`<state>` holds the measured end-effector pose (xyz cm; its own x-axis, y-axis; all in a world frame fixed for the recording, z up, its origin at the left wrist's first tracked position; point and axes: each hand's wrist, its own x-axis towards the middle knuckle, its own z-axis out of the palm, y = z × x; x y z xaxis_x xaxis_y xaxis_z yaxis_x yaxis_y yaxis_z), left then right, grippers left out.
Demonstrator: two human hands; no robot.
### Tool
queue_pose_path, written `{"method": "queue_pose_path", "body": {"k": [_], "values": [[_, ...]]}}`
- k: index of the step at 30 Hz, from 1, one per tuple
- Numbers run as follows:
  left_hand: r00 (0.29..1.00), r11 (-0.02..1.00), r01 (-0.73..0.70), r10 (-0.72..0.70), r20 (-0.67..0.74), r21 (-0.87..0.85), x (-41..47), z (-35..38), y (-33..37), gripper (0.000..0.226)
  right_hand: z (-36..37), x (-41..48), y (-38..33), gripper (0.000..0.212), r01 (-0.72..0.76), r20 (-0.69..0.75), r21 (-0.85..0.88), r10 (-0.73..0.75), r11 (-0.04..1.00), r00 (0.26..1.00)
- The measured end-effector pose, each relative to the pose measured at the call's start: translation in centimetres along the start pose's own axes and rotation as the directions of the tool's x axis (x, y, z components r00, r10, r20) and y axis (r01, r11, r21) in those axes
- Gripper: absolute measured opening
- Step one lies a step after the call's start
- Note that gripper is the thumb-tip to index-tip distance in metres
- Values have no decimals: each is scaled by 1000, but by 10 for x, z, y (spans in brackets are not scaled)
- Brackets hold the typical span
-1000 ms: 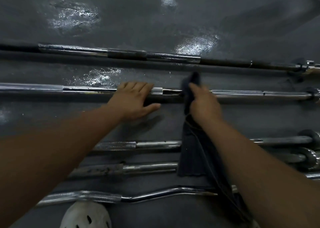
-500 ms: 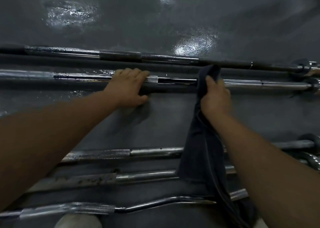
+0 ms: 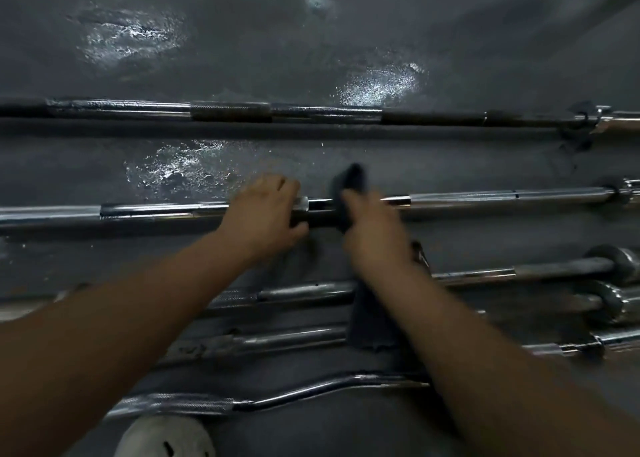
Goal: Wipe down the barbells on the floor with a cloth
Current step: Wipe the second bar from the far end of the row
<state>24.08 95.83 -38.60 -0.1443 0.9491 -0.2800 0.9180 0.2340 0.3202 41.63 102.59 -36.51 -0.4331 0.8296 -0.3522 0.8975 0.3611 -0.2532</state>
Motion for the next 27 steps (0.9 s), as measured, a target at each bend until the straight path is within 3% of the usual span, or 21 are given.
{"method": "queue_pose_path", "body": {"k": [2, 4, 6, 9, 11, 14, 16, 19, 21, 23, 27], "values": [[996, 998, -49, 46, 82, 37, -12, 7, 5, 61, 9, -17, -23, 63, 171, 77, 19, -172, 985, 982], [988, 995, -99, 98, 118, 6, -29, 6, 3, 65, 1, -18, -2, 64, 169, 85, -21, -166, 985, 982], [984, 989, -138, 143, 104, -51, -47, 5, -1, 65, -11, -15, 46, 61, -8, 41, -52, 11, 999, 999], [985, 985, -171, 171, 32, -15, -74, 17, 9, 75, -20, -28, 75, 50, -257, -68, -18, 255, 966, 965], [988, 989, -146, 144, 51, 34, -90, 28, 26, 83, -7, -40, 44, 43, -179, -38, -48, 178, 983, 983], [989, 986, -132, 124, 80, 105, -105, 41, 37, 94, 11, -56, -1, 46, 107, -3, -122, -108, 987, 994], [982, 971, -179, 167, 87, 156, -109, 46, 29, 97, 9, -51, 14, 53, 155, 15, -140, -155, 978, 988], [968, 951, -249, 236, 87, 181, -104, 48, 13, 99, -6, -32, 69, 50, -104, -52, -70, 100, 992, 994], [963, 948, -265, 251, 99, 174, -97, 46, 7, 99, -11, -27, 74, 44, -279, -99, -31, 274, 960, 957], [960, 948, -273, 258, 108, 163, -89, 46, 2, 99, -4, -27, 38, 46, -214, -38, -48, 212, 976, 976], [969, 963, -234, 220, 108, 134, -55, 30, -9, 101, 11, -30, -33, 55, 150, 107, -4, -149, 989, 983]]}}
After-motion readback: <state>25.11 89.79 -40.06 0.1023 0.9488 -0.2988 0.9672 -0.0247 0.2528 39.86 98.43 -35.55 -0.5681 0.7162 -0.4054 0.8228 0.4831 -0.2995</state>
